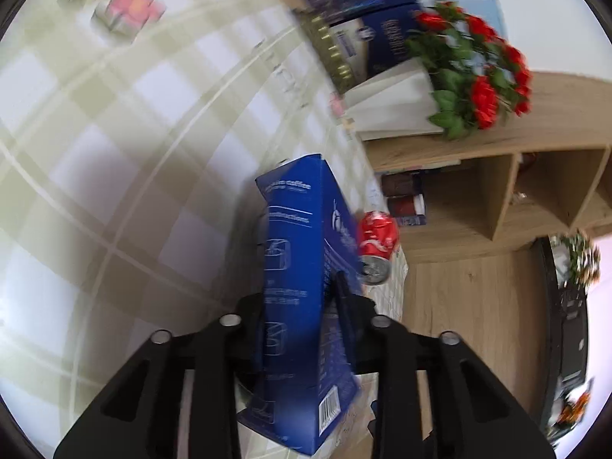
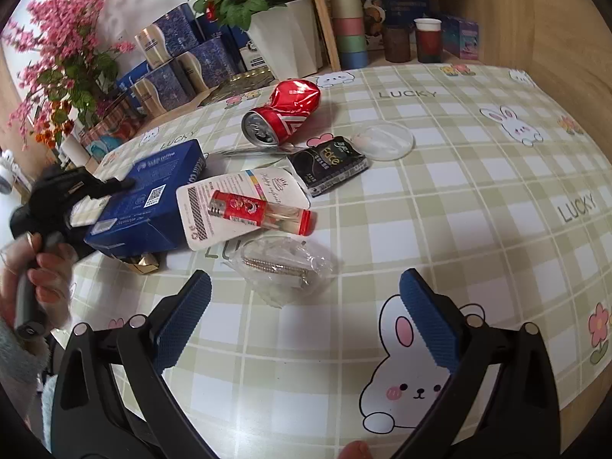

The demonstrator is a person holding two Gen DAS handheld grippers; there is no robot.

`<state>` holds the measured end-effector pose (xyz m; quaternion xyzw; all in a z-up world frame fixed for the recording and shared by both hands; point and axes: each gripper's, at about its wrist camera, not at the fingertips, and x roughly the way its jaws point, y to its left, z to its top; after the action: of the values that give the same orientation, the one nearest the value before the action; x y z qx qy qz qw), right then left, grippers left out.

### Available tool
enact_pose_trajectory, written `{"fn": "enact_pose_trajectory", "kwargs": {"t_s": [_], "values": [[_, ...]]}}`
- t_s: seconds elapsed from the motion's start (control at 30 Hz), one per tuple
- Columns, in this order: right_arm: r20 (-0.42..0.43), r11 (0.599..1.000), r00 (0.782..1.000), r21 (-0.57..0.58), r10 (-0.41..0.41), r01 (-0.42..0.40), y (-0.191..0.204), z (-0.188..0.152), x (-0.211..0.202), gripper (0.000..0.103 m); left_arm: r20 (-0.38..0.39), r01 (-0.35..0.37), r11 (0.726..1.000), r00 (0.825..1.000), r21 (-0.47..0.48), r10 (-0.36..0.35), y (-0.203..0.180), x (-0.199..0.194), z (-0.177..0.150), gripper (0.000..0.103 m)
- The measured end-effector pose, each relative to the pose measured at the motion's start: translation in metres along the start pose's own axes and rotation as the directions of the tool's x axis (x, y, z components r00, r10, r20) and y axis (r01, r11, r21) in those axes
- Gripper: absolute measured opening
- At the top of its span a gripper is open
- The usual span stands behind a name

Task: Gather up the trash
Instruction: 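Lift the blue box with the left gripper while the right gripper grasps the clear plastic bag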

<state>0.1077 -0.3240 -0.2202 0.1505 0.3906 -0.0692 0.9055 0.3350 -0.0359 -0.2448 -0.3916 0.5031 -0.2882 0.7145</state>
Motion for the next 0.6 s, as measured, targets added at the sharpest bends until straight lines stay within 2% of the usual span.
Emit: {"fn": "enact_pose_trajectory", "kwargs": {"t_s": [0.03,0.13,0.2,0.3,0.37,0.4,0.6], "values": [[0.002,1.0,1.0,-0.017,-0.007,0.007,0.002,0.001,0.0,0.097,0.009,0.001,0.999,1.0,0.034,-0.001,-0.009,-0.005,-0.001,0.017],[-0.01,0.999,1.0,-0.048,-0.017,0.017,0.005,0.003,0.003,0.097,0.06,-0.054,0.977,0.997,0.204,0.042,-0.054,-0.027,-0.008,0.014],[-0.022,0.998,1.0,-0.054,-0.012,0.011,0.006,0.004,0.006,0.097,0.098,-0.056,0.949,0.995,0.31,0.027,-0.082,-0.042,-0.015,0.014],[-0.029,0.998,0.999,-0.067,-0.014,0.012,0.007,0.003,0.011,0.097,0.156,-0.094,0.906,0.987,0.414,0.031,-0.11,-0.061,-0.024,0.014],[-0.042,0.998,0.999,-0.067,0.0,-0.003,0.007,0.002,0.016,0.095,0.175,-0.103,0.893,0.984,0.439,0.027,-0.12,-0.07,-0.028,0.014],[-0.049,0.998,0.999,-0.07,0.004,-0.008,0.008,0.002,0.018,0.089,0.186,-0.109,0.888,0.982,0.447,0.027,-0.123,-0.075,-0.03,0.014],[-0.094,0.996,0.995,-0.086,0.019,-0.027,0.014,0.003,0.033,0.078,0.211,-0.139,0.889,0.976,0.436,0.05,-0.12,-0.096,-0.033,0.014]]}}
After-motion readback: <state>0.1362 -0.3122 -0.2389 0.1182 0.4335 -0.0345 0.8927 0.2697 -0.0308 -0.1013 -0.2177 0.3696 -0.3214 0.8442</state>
